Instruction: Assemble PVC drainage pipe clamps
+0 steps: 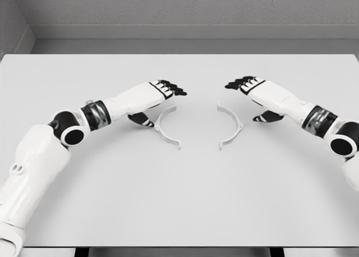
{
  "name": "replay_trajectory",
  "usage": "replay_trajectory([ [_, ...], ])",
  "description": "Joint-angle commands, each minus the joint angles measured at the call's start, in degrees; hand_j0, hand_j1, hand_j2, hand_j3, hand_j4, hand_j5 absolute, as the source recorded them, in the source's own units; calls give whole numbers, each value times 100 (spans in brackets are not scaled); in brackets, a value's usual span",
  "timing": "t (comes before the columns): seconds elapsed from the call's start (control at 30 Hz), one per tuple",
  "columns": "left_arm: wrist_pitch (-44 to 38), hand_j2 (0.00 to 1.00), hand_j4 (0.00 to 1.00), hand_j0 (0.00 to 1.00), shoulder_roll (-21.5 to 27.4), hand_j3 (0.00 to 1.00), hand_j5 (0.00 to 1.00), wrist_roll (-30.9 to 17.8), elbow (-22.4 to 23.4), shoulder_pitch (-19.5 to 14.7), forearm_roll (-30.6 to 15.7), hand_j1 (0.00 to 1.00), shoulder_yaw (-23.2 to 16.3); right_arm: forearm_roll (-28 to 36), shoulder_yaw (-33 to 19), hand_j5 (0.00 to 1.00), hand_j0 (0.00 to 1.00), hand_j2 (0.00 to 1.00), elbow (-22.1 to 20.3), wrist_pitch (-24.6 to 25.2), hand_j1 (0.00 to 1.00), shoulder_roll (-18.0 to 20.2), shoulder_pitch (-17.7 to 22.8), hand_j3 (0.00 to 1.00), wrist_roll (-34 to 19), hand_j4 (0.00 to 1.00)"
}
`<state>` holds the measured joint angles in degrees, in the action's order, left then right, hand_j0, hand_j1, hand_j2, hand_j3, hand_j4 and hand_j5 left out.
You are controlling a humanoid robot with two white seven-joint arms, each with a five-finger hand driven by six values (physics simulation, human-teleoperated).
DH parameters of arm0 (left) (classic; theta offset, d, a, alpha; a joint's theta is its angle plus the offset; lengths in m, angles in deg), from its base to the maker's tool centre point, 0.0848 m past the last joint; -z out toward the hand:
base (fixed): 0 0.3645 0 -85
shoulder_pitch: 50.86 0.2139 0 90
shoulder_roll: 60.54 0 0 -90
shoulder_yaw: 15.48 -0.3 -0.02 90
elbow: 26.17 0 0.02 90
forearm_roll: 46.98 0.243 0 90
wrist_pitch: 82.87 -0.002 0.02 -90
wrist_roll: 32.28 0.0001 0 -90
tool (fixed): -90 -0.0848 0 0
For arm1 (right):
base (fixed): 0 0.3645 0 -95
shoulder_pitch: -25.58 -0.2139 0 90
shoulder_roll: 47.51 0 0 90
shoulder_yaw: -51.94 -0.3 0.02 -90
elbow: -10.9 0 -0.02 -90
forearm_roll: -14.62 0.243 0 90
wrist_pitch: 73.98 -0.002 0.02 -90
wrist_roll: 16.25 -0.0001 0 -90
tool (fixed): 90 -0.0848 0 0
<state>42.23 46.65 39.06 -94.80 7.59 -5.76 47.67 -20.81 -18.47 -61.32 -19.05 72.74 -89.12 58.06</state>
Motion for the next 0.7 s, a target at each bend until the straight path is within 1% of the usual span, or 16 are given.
replay_trajectory([
  [0.0, -10, 100, 100, 100, -67, 100, 100, 3, -2, 0, 9, 100, 5, 36, 1, 100, 100, 100, 138, 8, 100, -10, 0, 100, 4, 100],
  [0.2, -10, 100, 100, 100, -76, 100, 100, 3, -2, 0, 9, 100, 5, 36, 45, 100, 100, 100, 138, 8, 100, -63, 0, 100, 4, 100],
  [0.67, -10, 100, 100, 100, -84, 100, 100, 3, -2, 0, 9, 100, 5, 1, 132, 100, 100, 100, 147, 8, 100, -336, 0, 100, -4, 100],
])
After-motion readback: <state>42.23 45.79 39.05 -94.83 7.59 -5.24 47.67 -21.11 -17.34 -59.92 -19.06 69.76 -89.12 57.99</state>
